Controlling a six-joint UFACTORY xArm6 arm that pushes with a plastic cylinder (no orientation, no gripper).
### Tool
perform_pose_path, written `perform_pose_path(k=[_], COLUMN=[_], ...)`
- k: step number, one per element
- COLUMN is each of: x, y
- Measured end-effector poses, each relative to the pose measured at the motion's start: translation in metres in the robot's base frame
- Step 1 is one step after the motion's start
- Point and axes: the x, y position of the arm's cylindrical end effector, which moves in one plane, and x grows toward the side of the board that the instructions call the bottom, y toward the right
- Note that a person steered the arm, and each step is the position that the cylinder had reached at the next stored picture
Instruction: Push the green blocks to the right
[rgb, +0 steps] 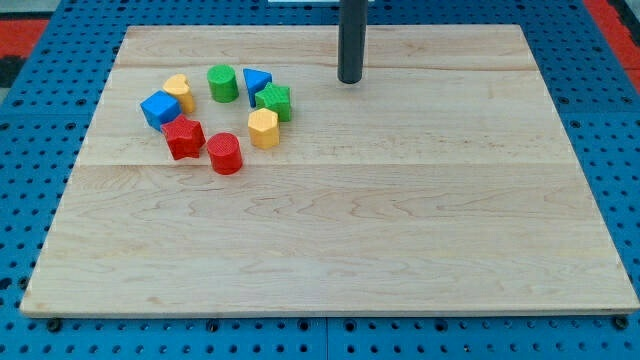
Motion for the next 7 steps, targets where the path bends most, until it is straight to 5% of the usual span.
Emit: perform_pose_path(k=[5,7], x=[-0.033,-0.035], y=[-0.007,-0.083])
